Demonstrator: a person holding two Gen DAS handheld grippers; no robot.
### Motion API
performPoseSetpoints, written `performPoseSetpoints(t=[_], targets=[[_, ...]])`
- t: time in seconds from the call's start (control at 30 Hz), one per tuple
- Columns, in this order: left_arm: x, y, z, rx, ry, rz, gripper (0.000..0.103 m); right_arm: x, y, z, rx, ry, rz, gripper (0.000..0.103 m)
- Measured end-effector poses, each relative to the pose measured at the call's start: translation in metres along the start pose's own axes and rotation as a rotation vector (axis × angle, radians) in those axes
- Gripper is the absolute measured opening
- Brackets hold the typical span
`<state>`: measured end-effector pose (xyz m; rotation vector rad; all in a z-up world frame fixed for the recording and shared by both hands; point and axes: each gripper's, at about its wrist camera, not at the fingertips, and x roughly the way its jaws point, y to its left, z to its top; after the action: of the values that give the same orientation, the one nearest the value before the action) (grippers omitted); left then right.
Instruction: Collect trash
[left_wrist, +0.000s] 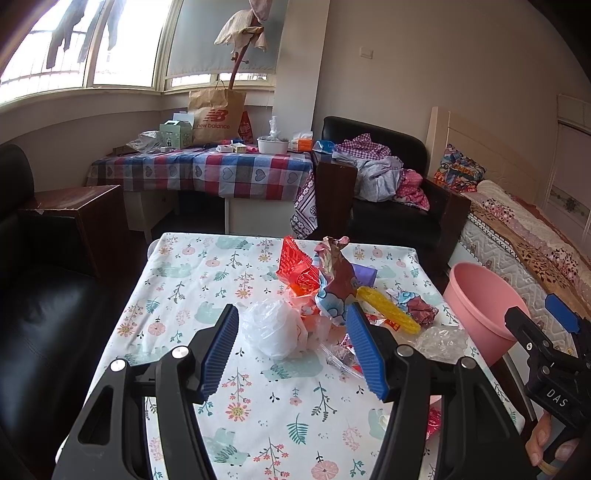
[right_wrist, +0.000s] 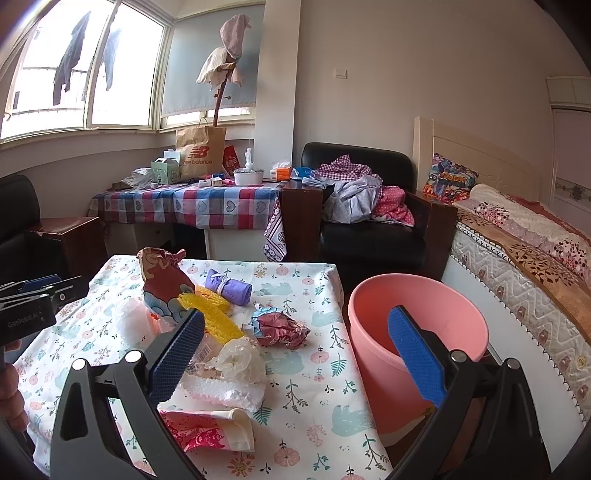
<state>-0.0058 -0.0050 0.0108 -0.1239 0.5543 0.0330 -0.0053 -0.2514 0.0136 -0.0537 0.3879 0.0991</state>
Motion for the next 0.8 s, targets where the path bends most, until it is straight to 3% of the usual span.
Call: performPoseSetpoints(t=[0.53, 0.8], targets=[[-0.001, 0.001, -0.007, 0.006, -0.008, -0.072, 0.060, -0.002, -0.004, -0.002, 0.010, 0.002, -0.006, 0.100], [0.002, -0.002, -0.017, 0.036, 0.017, -0.171, 0.060, -0.003, -0.012, -0.005, 0.020, 0.013, -0.006, 0.100]])
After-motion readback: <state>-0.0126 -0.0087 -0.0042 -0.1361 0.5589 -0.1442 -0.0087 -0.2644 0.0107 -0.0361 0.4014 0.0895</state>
